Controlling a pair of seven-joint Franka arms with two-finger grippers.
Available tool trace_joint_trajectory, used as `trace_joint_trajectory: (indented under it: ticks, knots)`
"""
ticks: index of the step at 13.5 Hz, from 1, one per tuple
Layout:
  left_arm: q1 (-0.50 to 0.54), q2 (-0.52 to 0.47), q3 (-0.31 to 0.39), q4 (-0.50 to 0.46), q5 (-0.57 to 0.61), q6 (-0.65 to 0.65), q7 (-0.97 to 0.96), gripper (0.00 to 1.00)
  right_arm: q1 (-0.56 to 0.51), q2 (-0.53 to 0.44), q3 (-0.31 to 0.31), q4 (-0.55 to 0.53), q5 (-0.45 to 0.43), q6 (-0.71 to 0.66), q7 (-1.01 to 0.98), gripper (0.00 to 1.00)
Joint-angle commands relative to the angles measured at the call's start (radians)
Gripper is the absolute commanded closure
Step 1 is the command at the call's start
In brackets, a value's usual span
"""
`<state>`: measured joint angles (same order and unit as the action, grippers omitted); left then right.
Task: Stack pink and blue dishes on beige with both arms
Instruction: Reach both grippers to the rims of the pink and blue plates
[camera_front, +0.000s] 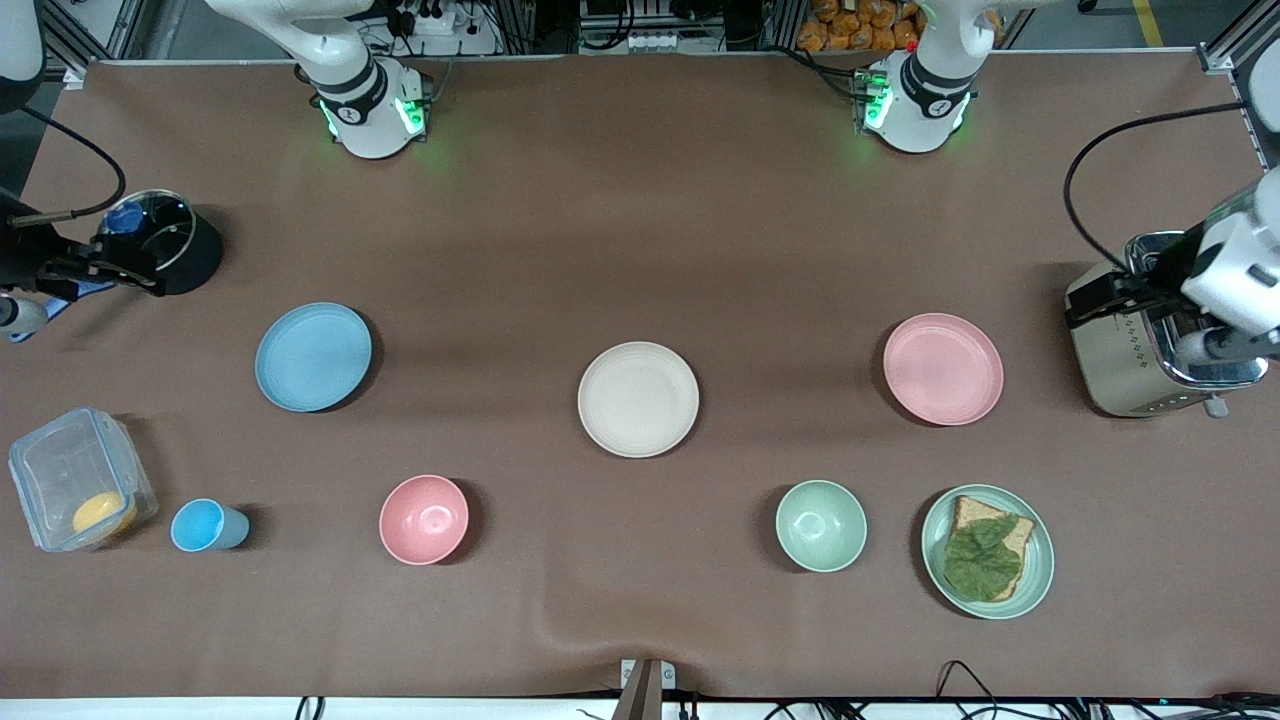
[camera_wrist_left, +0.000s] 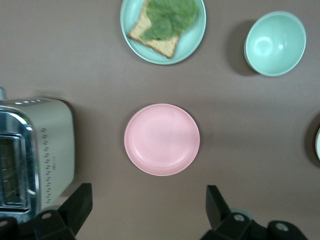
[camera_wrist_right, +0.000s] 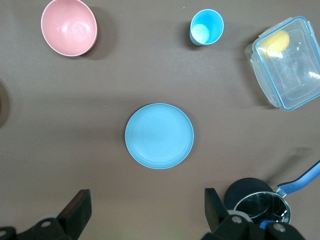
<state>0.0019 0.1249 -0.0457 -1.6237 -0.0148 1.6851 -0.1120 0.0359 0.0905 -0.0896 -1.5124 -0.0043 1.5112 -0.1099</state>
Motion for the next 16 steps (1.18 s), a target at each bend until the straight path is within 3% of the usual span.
trace_joint_trajectory:
  ticks: [1, 4, 6, 10, 14, 16]
  knots:
    - [-0.051, 0.122, -0.01, 0.025, -0.019, 0.031, 0.0, 0.0, 0.004, 0.009, -0.002, 0.003, -0.009, -0.005, 0.003, 0.0]
    - [-0.129, 0.238, -0.008, 0.022, 0.005, 0.105, -0.092, 0.0, 0.003, 0.118, -0.002, 0.005, -0.005, 0.003, 0.003, 0.0]
    - [-0.187, 0.313, -0.01, 0.012, 0.085, 0.165, -0.173, 0.0, -0.046, 0.167, -0.004, 0.0, -0.005, 0.014, -0.002, 0.0]
    - [-0.224, 0.433, -0.008, -0.024, 0.101, 0.275, -0.285, 0.0, -0.144, 0.236, -0.004, -0.115, 0.013, 0.209, -0.172, 0.0]
    - [-0.241, 0.42, -0.01, -0.14, 0.154, 0.353, -0.317, 0.0, -0.224, 0.267, -0.002, -0.273, 0.089, 0.409, -0.408, 0.0]
    - [-0.234, 0.349, -0.005, -0.157, 0.186, 0.314, -0.321, 0.0, -0.234, 0.317, -0.004, -0.301, 0.156, 0.451, -0.494, 0.0]
